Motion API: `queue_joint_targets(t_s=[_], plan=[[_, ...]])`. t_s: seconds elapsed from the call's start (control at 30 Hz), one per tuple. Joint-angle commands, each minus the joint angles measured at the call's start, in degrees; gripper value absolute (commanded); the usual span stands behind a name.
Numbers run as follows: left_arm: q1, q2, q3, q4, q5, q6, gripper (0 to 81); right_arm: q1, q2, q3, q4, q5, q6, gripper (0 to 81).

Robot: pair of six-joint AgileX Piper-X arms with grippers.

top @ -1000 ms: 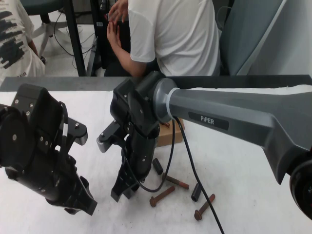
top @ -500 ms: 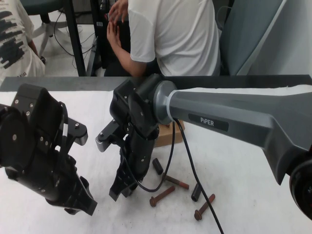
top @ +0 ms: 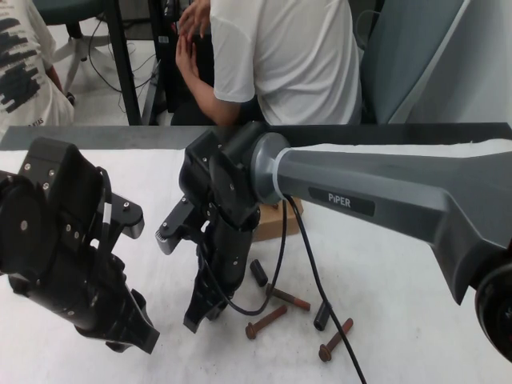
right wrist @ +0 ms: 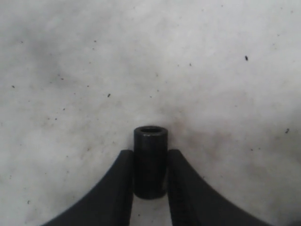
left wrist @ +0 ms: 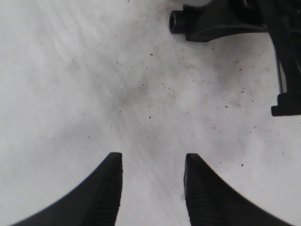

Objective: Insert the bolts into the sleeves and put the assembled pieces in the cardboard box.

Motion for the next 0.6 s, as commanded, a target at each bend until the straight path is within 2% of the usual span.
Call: queue_joint_targets(t_s=[0.0, 0.2, 0.4, 0.57], plan=[[0.1, 0.1, 0.0, 0.1, -0.5, -0.4, 39.7, 0.2, -0.2, -0.2, 1.0, 1.8, -1.0, 0.8], [0.1, 0.1, 0.0, 0.2, -0.5, -0.5, 39.7, -1.3, -3.1, -2.7, 2.1, 0.0, -0.7, 0.8], [0.1, 0.1, 0.0, 0.2, 0.7, -1.7, 39.7, -5.6, -10.4, -4.3, -0.4, -4.9, 1.3, 0.8], [0.1, 0.1, 0.0, -1.2, 10.0, -4.4, 39.7, -10.4, -15.9, -4.3, 0.4, -7.3, 1.3, 0.8]])
